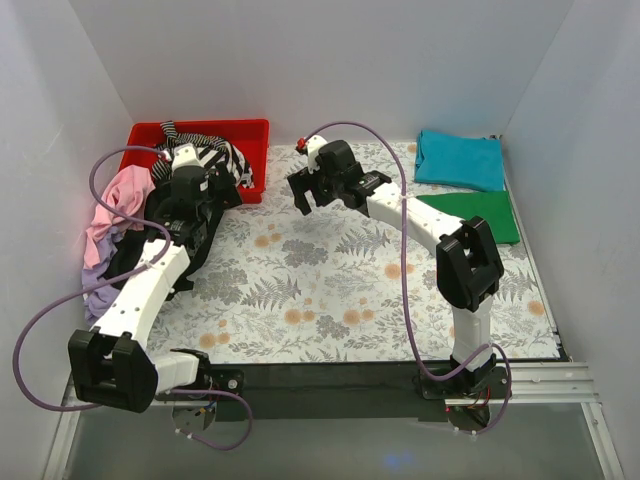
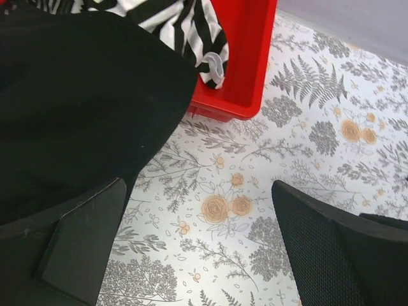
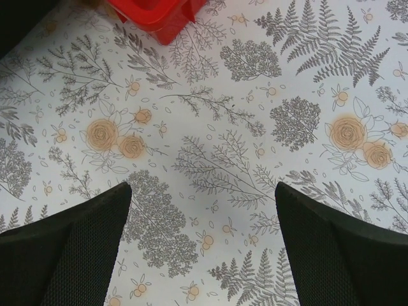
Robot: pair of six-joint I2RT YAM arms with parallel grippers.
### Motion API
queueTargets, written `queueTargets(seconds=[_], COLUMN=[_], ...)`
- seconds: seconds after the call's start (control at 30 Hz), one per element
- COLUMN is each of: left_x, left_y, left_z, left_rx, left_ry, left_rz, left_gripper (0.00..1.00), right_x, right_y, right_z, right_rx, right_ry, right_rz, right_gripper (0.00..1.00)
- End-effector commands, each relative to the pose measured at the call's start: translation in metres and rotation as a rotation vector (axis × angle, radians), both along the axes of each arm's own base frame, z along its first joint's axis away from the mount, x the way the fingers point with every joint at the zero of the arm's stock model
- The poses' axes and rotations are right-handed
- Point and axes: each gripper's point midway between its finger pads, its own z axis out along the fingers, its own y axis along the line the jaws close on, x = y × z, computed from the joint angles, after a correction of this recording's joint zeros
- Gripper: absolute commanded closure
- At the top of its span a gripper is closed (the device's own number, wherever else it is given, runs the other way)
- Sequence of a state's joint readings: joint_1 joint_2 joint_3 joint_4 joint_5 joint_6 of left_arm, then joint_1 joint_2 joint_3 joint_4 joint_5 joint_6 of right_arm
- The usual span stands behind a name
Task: Fold and stack the t-shirts
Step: Grab the tshirt from the pile
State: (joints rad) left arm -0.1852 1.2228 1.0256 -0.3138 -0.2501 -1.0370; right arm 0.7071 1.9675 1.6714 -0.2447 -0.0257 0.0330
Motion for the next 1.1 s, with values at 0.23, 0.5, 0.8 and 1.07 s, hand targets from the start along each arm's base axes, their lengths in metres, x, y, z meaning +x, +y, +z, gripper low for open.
queueTargets(seconds=[0.23, 0.5, 0.8, 1.07], left_x=[-0.01, -0.019, -0.053, -0.073], left_y=[0.032, 0.042, 0.07, 0.107], left_z=[-0.026, -0.041, -0.078, -0.069], left_rx=[0.025, 0.027, 0.109, 0.269], left_ry=[0.132, 0.183, 0.31, 0.354], left_rz=[0.197, 0.232, 0.395, 0.581], left_gripper=[0.02, 0.03, 0.07, 0.07], right_x=[0.008, 0.01, 0.018, 0.008], right_y=[-0.023, -0.052, -0.071, -0.064], right_z=[0.036, 0.032, 0.023, 0.009], right_rx=[-0.001, -0.009, 0.018, 0.056], right_ry=[-0.104, -0.09, -0.055, 0.007], right_rz=[-0.069, -0.117, -0.141, -0.096], right_gripper=[0.02, 0.02, 0.02, 0.02])
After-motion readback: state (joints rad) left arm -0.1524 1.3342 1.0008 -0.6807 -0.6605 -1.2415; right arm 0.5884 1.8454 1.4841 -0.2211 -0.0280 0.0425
